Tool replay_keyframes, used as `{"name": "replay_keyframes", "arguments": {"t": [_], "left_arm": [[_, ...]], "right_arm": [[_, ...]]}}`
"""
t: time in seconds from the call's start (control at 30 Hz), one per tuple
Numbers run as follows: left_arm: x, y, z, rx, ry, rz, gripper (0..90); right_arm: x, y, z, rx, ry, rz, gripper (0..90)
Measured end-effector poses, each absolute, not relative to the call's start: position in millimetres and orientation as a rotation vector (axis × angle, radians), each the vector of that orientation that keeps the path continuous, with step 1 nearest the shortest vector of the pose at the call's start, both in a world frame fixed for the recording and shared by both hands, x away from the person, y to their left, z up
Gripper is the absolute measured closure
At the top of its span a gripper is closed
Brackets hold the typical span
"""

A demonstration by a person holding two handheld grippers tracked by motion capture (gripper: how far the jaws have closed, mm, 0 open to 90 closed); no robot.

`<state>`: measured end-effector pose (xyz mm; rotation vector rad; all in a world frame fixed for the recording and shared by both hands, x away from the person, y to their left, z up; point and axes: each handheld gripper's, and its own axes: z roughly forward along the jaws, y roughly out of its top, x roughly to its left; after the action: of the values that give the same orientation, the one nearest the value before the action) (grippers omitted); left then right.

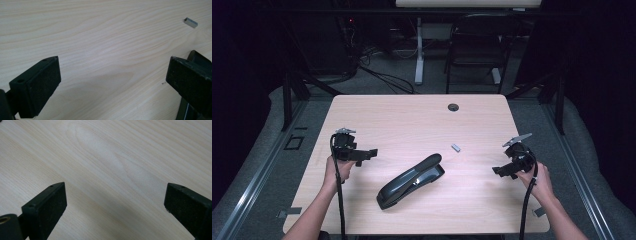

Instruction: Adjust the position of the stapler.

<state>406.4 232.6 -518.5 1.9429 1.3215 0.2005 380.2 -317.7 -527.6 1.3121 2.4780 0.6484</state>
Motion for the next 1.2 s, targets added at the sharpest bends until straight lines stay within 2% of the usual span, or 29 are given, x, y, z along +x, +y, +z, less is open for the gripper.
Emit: {"name": "replay_keyframes", "arguments": {"t": [0.67,0.9,1.2], "left_arm": [[385,211,-497,1.896,1.157,0.121,0.0],[365,198,-493,1.954,1.084,0.084,0.0],[352,168,-498,2.113,0.966,0.020,0.0]], "right_arm": [[387,-321,-530,1.361,2.516,0.744,3.9],[394,-313,-525,1.331,2.525,0.752,4.1],[395,-307,-529,1.299,2.564,0.707,4.2]]}}
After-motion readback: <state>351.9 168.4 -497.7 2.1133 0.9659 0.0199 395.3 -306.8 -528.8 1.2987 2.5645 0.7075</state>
